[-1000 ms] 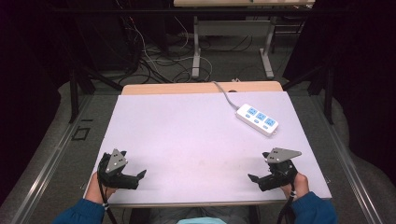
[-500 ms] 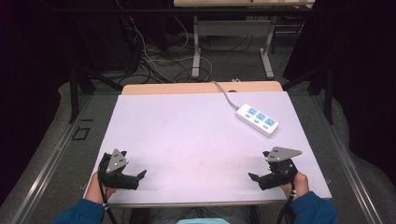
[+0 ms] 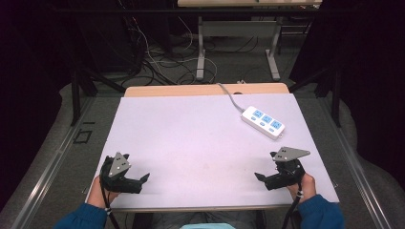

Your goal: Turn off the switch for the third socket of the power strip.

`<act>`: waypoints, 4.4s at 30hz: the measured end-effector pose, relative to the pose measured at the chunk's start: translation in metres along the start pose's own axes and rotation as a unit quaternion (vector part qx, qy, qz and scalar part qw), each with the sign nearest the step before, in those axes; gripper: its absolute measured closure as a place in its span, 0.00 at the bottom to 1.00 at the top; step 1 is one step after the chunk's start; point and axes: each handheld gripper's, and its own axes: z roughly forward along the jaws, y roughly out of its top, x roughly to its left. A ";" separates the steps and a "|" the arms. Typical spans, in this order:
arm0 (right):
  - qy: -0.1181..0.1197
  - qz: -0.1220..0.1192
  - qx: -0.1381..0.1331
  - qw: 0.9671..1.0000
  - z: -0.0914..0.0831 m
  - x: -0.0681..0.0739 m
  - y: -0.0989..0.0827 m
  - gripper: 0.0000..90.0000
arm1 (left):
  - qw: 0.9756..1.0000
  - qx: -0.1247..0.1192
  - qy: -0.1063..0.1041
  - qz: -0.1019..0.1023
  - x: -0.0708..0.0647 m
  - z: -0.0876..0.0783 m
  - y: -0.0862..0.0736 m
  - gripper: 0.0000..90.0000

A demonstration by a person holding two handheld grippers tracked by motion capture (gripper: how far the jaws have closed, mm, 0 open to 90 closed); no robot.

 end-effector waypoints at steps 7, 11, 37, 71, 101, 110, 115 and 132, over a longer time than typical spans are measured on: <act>-0.005 -0.001 -0.004 1.000 0.002 -0.007 0.005 0.06 | 1.000 0.002 0.000 0.000 0.000 0.000 0.000 0.01; -0.012 0.006 -0.006 1.000 0.002 -0.010 0.008 0.07 | 1.000 0.001 0.003 0.005 0.001 0.000 0.001 0.01; -0.041 0.047 -0.018 0.998 0.013 -0.046 0.026 0.07 | 1.000 0.001 0.002 0.006 0.002 0.000 0.001 0.01; -0.070 0.111 -0.019 0.991 0.022 -0.101 0.033 0.08 | 1.000 0.003 -0.002 0.001 0.001 0.001 0.000 0.01; -0.097 0.144 -0.021 0.985 0.029 -0.136 0.038 0.00 | 1.000 0.002 -0.005 0.003 0.001 0.001 0.000 0.01; -0.087 0.157 -0.008 0.984 0.037 -0.144 0.040 0.00 | 1.000 0.001 -0.006 0.000 0.001 0.001 0.000 0.01; -0.087 0.156 -0.003 0.984 0.040 -0.148 0.042 0.00 | 1.000 0.001 -0.007 0.002 0.001 0.001 0.000 0.01; -0.081 0.170 0.008 0.982 0.057 -0.160 0.041 0.00 | 1.000 0.000 -0.007 0.003 0.001 0.002 0.000 0.01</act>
